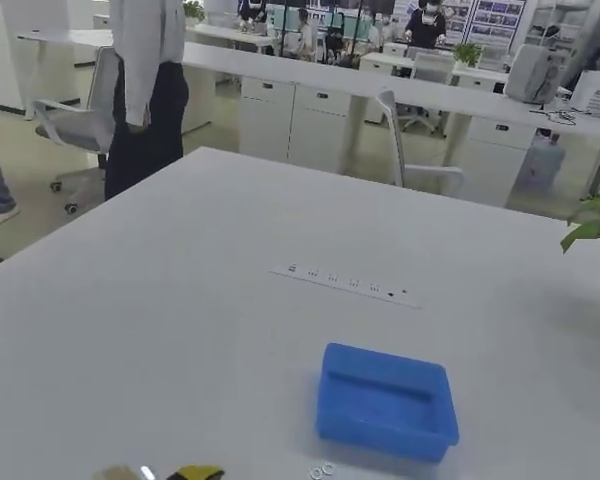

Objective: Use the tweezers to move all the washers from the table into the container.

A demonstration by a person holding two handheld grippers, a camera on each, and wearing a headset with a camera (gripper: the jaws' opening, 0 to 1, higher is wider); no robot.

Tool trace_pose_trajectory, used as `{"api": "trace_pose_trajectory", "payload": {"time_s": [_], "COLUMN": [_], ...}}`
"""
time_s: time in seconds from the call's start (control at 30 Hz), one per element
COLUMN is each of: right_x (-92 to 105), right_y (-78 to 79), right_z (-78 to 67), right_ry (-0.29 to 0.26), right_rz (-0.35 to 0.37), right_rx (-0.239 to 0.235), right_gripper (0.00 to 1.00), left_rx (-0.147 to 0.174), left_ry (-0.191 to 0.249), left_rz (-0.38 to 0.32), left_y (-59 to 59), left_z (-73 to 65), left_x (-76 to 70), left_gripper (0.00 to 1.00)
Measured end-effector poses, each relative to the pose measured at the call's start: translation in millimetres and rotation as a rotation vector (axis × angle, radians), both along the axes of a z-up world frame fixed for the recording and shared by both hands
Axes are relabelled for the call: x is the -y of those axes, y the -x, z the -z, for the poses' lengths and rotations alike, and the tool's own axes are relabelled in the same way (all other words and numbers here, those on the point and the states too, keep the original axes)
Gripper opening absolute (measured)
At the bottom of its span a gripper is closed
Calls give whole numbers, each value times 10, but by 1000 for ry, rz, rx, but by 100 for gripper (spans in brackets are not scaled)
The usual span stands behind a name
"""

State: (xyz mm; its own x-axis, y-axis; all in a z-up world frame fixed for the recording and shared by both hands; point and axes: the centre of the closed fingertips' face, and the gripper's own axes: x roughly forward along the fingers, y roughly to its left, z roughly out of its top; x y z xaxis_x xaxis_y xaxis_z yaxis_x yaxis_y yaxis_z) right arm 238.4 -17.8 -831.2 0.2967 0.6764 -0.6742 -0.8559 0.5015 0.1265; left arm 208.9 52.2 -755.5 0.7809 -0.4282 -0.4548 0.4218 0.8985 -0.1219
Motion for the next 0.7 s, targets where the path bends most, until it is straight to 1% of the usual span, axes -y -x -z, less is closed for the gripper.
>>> {"api": "trace_pose_trajectory", "payload": {"time_s": [0.07,0.17,0.23,0.27,0.37,0.47,0.53,0.57,0.6,0.63,0.7], "right_x": [2,-1,-3,-4,-11,-18,-29,-32,-34,-36,-37], "right_y": [-1,-1,-8,-12,-33,-52,-52,-55,-56,-57,-62], "right_z": [-1,-2,-2,-3,-4,-3,-4,-5,-5,-6,-7], "right_ry": [3,1,-1,-1,-7,-5,-6,-6,-6,-6,-3], "right_rz": [3,7,12,14,20,23,23,24,24,25,24], "right_rx": [1,-3,-5,-7,-15,-15,-18,-19,-19,-20,-22], "right_gripper": [2,2,2,2,2,2,2,2,2,2,2], "left_rx": [11,34,48,50,45,46,63,64,57,54,59], "left_ry": [-43,-71,-79,-85,-88,-88,-105,-113,-122,-124,-121], "left_rz": [-33,-68,-82,-85,-91,-107,-109,-109,-109,-109,-115], "left_y": [12,19,15,11,3,-18,-38,-47,-57,-61,-78], "left_z": [-4,-44,-69,-74,-72,-66,-56,-48,-32,-28,-33], "left_x": [-79,-149,-175,-184,-194,-205,-216,-222,-236,-242,-263], "left_gripper": [77,82,83,84,86,88,89,89,89,90,90]}}
